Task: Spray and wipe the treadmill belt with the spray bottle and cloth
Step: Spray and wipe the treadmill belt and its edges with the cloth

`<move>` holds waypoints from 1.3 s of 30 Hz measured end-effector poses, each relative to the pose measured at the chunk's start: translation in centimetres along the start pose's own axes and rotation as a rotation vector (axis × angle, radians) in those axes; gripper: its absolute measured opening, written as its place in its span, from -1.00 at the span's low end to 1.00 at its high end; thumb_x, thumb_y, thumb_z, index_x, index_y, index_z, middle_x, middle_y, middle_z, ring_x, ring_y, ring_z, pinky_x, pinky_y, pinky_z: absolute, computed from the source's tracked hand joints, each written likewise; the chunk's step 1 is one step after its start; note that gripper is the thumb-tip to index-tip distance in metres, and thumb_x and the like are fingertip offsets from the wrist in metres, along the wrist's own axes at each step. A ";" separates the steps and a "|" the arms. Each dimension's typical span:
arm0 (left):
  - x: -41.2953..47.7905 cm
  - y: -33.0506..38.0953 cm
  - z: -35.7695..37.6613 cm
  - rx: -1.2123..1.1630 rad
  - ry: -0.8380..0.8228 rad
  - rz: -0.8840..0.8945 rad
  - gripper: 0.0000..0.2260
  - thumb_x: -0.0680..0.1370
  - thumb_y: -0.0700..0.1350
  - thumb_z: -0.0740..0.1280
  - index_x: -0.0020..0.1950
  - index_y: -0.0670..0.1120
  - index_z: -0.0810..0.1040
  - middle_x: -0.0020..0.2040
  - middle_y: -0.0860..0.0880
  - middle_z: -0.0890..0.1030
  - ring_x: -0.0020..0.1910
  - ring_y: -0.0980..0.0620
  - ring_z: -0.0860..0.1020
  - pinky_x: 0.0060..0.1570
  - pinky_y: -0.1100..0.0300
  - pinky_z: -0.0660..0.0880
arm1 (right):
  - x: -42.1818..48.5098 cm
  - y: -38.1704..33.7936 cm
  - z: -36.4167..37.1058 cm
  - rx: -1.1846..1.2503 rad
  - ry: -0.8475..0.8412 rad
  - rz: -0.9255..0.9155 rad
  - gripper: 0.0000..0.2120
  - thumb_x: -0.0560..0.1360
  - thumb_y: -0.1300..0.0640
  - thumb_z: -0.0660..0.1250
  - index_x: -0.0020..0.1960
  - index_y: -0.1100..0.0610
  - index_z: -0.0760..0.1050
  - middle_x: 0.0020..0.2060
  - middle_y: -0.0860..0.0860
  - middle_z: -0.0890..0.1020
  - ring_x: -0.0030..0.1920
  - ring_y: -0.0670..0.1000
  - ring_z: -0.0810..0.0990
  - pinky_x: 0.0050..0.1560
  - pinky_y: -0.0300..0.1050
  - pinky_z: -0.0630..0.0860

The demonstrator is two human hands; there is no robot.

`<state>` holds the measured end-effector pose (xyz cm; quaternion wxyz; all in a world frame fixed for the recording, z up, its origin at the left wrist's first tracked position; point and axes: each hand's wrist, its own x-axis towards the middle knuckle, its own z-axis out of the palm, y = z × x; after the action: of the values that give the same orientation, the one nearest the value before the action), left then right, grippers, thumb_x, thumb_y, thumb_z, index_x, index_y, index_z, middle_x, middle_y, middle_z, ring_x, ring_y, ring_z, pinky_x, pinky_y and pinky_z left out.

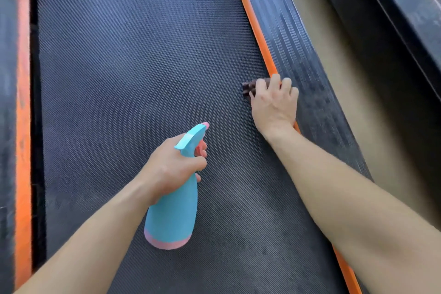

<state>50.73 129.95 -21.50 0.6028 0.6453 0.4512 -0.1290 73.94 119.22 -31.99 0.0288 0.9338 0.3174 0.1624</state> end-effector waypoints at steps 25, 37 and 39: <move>-0.5 -1.3 -0.7 0.055 -0.020 -0.015 -0.66 0.24 -0.08 0.39 0.00 -0.02 0.68 0.03 0.01 0.73 -0.27 -0.11 0.73 0.08 -0.20 0.70 | -2.6 -1.4 -0.5 0.344 -0.038 -0.043 -0.63 0.50 -0.20 0.29 0.15 0.01 0.59 0.02 0.15 0.54 -0.05 0.23 0.51 -0.11 0.07 0.47; -0.3 -2.9 -1.1 -0.001 -0.054 -0.046 -0.59 0.25 -0.09 0.39 0.09 0.05 0.70 0.09 -0.03 0.72 -0.26 -0.07 0.70 0.03 -0.11 0.72 | -11.6 -2.0 -2.5 0.513 -0.027 -0.473 -0.75 0.47 -0.11 0.38 0.07 0.00 0.63 -0.03 0.12 0.57 -0.13 0.20 0.50 -0.17 0.12 0.49; -0.3 -3.0 -1.2 0.007 -0.049 -0.057 -0.63 0.25 -0.07 0.40 0.04 0.04 0.70 0.09 -0.03 0.72 -0.21 -0.10 0.72 0.05 -0.17 0.71 | -7.7 -3.6 -1.4 0.491 -0.006 -0.313 -0.73 0.47 -0.13 0.35 0.07 -0.01 0.62 -0.03 0.13 0.55 -0.11 0.21 0.49 -0.16 0.13 0.51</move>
<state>47.91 130.54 -23.00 0.6073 0.6310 0.4541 -0.1636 65.71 117.37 -33.45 -0.1725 0.8531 0.4872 0.0715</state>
